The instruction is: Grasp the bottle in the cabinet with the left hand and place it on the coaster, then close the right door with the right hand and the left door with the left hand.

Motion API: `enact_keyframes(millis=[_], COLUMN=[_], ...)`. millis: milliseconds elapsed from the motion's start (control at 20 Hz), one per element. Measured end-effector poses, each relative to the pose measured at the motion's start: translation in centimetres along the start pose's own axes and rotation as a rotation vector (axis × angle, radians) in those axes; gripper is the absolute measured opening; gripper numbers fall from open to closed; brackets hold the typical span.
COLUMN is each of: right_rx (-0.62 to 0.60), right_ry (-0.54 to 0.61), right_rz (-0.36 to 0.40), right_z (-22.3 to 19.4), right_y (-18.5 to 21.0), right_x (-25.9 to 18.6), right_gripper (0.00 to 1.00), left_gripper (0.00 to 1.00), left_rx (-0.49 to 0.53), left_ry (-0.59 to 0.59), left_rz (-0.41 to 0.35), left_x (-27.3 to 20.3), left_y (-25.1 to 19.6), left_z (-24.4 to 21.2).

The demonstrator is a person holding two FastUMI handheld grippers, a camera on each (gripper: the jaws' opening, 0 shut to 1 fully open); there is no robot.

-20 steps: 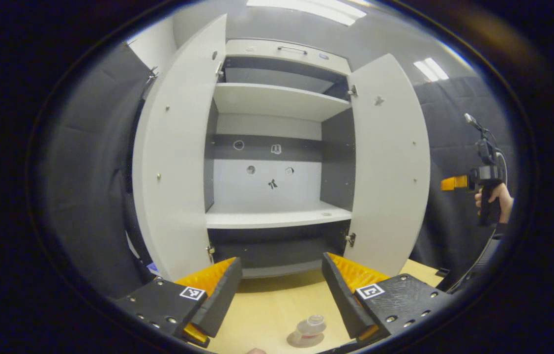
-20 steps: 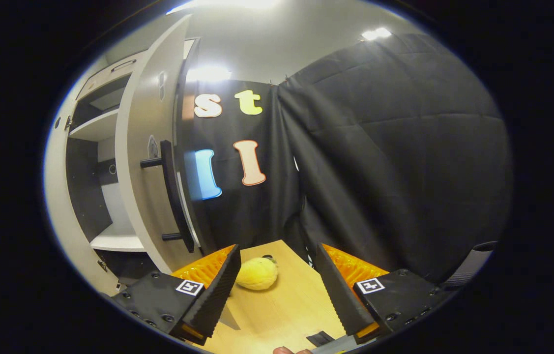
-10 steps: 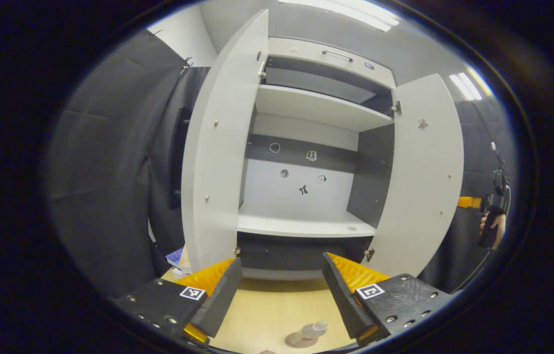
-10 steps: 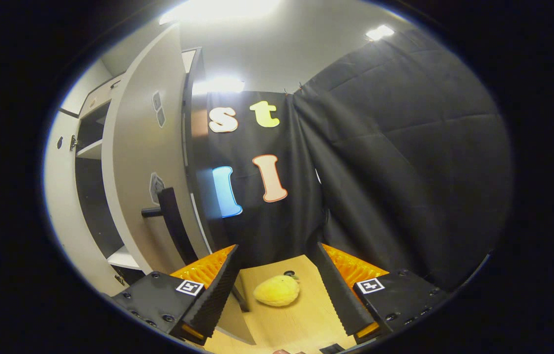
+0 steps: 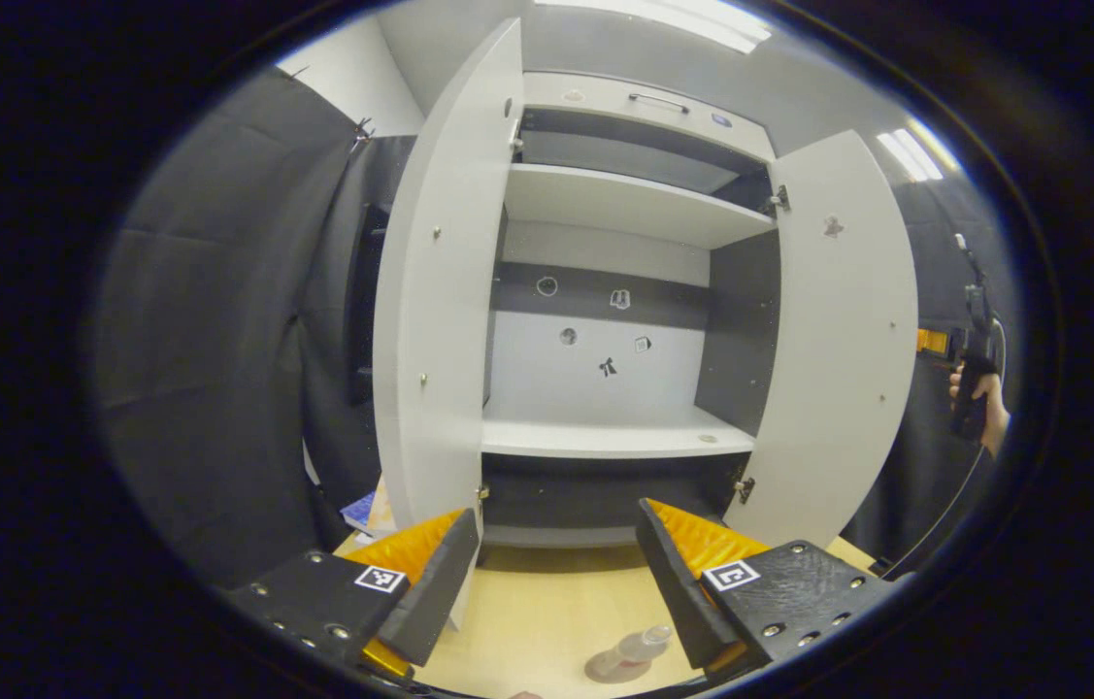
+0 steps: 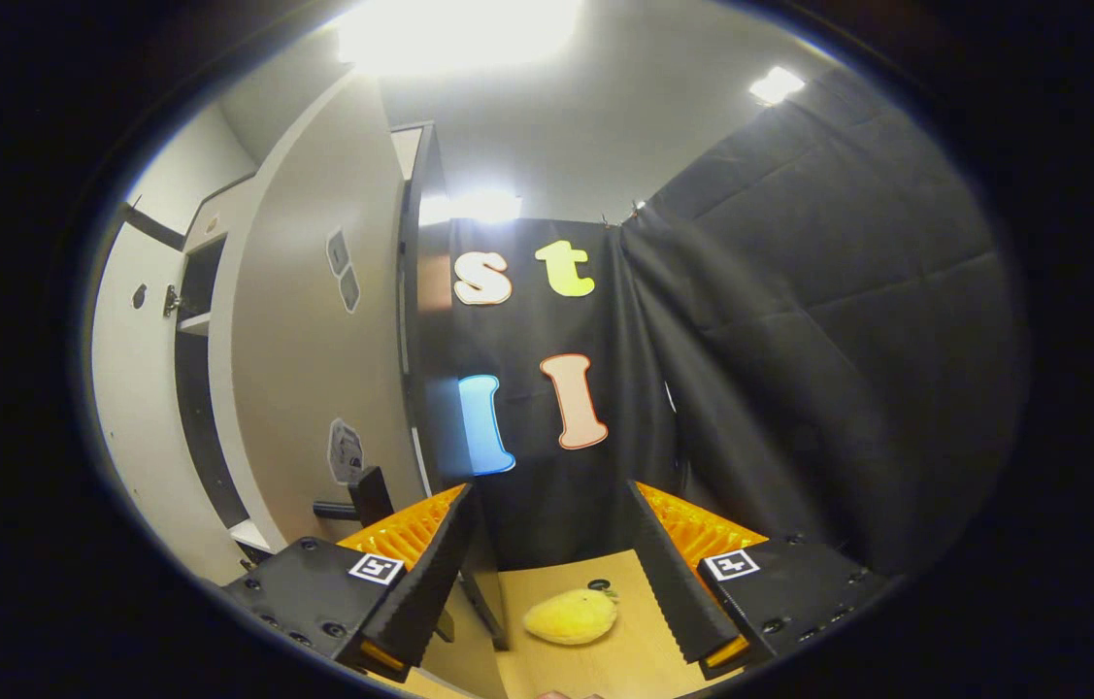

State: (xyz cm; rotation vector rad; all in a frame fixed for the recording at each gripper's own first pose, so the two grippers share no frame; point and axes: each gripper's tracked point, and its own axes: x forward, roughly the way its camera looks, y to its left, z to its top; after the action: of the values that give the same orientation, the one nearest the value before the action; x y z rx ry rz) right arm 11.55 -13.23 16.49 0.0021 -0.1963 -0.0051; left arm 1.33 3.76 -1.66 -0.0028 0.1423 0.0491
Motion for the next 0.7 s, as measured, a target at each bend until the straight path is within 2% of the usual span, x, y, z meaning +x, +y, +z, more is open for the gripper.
enact_keyframes(millis=[300, 500, 550, 600, 650, 700], right_rx=[0.009, -0.017, -0.027, -0.032, -0.033, -0.030], right_ry=[0.013, 0.013, 0.014, 0.012, 0.012, 0.015], right_rz=[-0.003, 0.010, 0.015, 0.021, 0.031, 0.044], right_z=[-0.3, -0.2, -0.3, -0.2, -0.3, -0.3], right_y=[0.6, 2.0, 2.4, 2.8, 3.3, 4.0], right_x=[0.0, -0.6, -0.7, -0.8, -0.9, -1.0], right_gripper=[0.96, 0.96, 0.96, 0.96, 0.96, 0.96], left_gripper=[0.95, 0.95, 1.00, 1.00, 0.95, 1.00], left_rx=[-0.009, -0.021, -0.021, -0.017, -0.011, -0.004], left_ry=[0.003, 0.000, 0.001, 0.001, 0.004, 0.006], left_rz=[0.005, -0.018, -0.020, -0.021, -0.021, -0.020], left_x=[0.5, 0.7, 0.7, 0.7, 0.6, 0.5], left_y=[0.5, 0.1, 0.1, 0.0, 0.1, 0.1], left_z=[-0.3, -0.4, -0.4, -0.5, -0.7, -0.7])
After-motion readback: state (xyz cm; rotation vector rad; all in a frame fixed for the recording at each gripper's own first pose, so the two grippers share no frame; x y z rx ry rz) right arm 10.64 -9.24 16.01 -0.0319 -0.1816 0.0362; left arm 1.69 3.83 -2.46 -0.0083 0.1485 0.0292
